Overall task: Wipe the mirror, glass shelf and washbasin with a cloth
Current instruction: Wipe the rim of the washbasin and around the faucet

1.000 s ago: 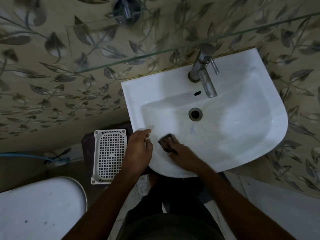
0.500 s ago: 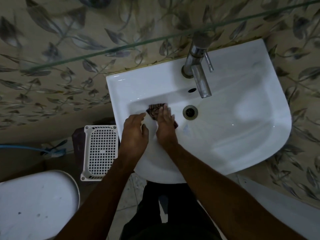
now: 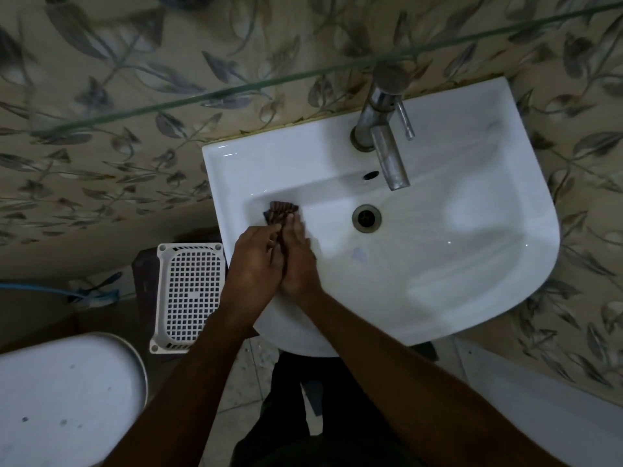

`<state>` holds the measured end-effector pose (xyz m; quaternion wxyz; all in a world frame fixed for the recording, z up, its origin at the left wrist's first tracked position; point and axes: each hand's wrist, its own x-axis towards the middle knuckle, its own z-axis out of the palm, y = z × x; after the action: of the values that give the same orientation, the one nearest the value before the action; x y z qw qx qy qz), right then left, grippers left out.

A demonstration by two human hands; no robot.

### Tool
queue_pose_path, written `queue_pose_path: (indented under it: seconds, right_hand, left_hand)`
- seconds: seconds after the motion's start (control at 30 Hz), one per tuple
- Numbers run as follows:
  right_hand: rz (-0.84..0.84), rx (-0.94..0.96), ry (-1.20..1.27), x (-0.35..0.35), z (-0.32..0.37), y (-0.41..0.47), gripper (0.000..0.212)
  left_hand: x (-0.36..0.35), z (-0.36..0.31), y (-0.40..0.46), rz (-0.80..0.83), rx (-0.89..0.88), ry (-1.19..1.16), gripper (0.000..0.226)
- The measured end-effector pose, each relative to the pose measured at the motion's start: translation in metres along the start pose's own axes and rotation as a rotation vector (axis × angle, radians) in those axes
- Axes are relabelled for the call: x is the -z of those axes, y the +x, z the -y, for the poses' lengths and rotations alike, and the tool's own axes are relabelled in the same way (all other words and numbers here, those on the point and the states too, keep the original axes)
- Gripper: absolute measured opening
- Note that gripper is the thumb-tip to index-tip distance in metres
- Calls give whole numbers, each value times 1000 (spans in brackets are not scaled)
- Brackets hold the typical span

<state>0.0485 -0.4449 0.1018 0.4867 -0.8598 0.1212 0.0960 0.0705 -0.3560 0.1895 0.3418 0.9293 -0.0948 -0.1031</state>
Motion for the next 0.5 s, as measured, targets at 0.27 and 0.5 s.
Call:
queue_pose_path:
  seconds: [0.27,0.5]
  right_hand:
    - [304,54,-408,82,-71,-38,72]
    - [190,-178,-886,188,-135,-56,57]
  left_hand:
    - [-25,-20,-17,95,-147,50,33]
    - [-38,-24,-27,179,-141,52,34]
